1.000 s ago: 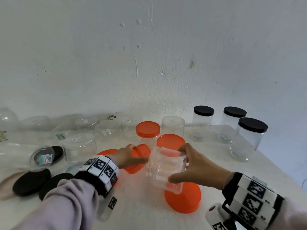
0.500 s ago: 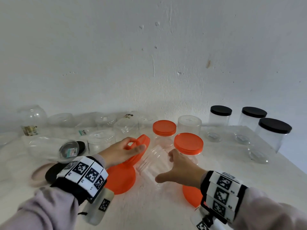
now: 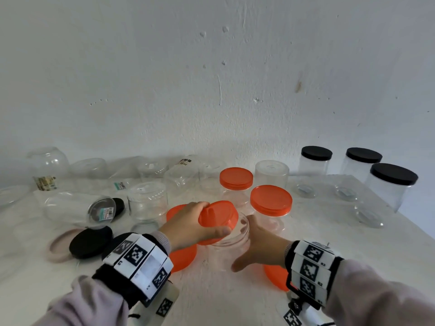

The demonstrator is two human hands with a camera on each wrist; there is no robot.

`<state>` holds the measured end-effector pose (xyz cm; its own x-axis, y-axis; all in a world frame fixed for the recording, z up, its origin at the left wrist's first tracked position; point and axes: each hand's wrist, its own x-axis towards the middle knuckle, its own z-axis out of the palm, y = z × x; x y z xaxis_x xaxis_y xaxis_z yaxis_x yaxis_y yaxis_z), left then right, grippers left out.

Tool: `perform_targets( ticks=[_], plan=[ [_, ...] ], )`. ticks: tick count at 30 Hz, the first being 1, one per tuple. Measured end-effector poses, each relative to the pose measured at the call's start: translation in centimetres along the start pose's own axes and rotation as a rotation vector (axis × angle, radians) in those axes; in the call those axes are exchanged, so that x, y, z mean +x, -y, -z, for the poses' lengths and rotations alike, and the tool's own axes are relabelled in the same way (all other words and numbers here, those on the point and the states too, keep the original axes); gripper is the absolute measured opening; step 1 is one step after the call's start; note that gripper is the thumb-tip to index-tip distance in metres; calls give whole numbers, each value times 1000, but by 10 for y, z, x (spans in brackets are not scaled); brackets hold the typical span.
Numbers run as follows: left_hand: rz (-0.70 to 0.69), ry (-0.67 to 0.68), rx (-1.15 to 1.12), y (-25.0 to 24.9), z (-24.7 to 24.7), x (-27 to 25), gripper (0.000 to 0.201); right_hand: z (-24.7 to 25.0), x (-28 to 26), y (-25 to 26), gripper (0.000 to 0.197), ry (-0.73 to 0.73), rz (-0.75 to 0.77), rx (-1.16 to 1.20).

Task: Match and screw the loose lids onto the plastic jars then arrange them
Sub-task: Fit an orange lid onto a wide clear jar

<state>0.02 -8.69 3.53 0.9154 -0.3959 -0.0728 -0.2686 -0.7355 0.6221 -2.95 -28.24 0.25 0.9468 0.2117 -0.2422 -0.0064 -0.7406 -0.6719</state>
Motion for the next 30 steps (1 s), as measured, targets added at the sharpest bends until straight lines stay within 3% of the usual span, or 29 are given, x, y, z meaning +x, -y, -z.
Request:
perform_targets(
  ticks=[18, 22, 25, 30],
  plan=[
    [-73, 48, 230, -18, -26, 5, 117, 2, -2, -18, 108, 67, -53, 155],
    [-44, 46, 182, -16, -29, 2, 123, 4, -3, -19, 105, 74, -73, 118],
    [-28, 55, 78, -9, -30, -1, 135, 14, -4, -14, 113, 93, -72, 50],
    [65, 99, -110, 13, -29, -6, 139, 40, -6, 12, 119, 115, 26, -58]
  ],
)
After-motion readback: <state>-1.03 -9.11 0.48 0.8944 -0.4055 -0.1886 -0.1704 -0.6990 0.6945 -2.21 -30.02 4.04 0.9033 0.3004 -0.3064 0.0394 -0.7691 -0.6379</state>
